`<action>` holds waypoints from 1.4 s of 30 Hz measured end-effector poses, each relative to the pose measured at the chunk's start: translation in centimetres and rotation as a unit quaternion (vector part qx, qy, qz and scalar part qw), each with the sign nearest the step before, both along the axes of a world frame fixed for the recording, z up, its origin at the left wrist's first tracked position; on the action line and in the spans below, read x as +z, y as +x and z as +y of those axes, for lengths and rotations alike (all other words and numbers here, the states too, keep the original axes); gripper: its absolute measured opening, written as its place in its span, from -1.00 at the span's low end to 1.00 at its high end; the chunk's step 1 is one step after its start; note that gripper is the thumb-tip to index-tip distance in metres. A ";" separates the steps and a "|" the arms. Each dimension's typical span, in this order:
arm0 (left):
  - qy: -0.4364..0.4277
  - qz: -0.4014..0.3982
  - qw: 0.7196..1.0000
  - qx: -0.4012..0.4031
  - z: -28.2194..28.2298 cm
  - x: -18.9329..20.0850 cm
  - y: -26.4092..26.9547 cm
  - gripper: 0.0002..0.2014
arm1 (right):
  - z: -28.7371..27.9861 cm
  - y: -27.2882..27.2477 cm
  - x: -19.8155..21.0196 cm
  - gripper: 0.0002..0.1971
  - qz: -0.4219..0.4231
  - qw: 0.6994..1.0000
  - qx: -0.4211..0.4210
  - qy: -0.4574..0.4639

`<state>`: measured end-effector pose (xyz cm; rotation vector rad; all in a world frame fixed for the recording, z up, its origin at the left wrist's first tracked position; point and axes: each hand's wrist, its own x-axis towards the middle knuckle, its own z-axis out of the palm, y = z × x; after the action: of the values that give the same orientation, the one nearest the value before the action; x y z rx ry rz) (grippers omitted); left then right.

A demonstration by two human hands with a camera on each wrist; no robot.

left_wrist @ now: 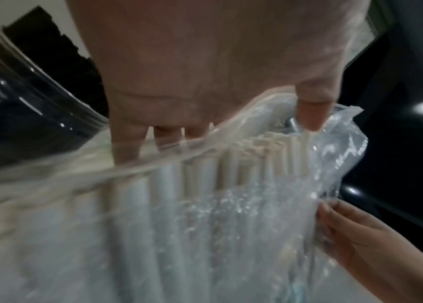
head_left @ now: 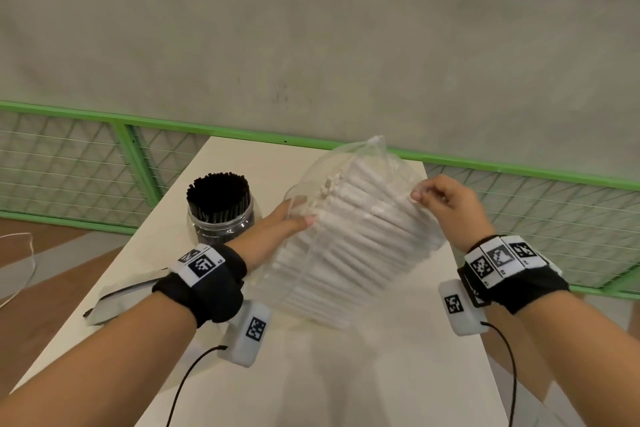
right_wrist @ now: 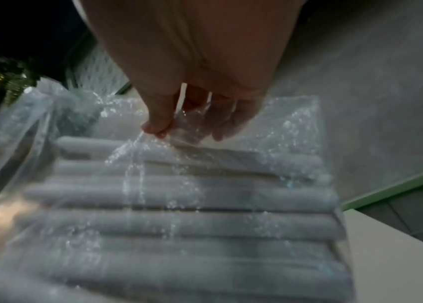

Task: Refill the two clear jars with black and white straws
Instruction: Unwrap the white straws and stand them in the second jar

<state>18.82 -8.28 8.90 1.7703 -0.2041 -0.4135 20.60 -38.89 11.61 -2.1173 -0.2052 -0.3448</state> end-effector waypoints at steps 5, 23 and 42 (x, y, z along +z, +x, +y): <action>0.153 -0.116 0.981 0.007 -1.7 -2.2 -0.4 0.17 | 1.4 0.2 1.5 -0.82 0.014 0.997 0.029 -0.074; 0.053 -0.072 0.996 0.012 -1.0 -0.4 -0.7 -0.26 | 3.0 -0.2 5.6 -0.96 -0.089 0.990 0.005 -0.107; 0.305 -0.148 0.940 0.035 2.7 4.1 -0.7 -0.34 | -0.4 -1.1 -0.5 -0.79 0.161 0.979 -0.069 0.104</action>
<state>18.13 -5.57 13.04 2.4466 -0.2387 -0.1583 19.48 -39.28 11.14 -1.9508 0.1610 -0.0955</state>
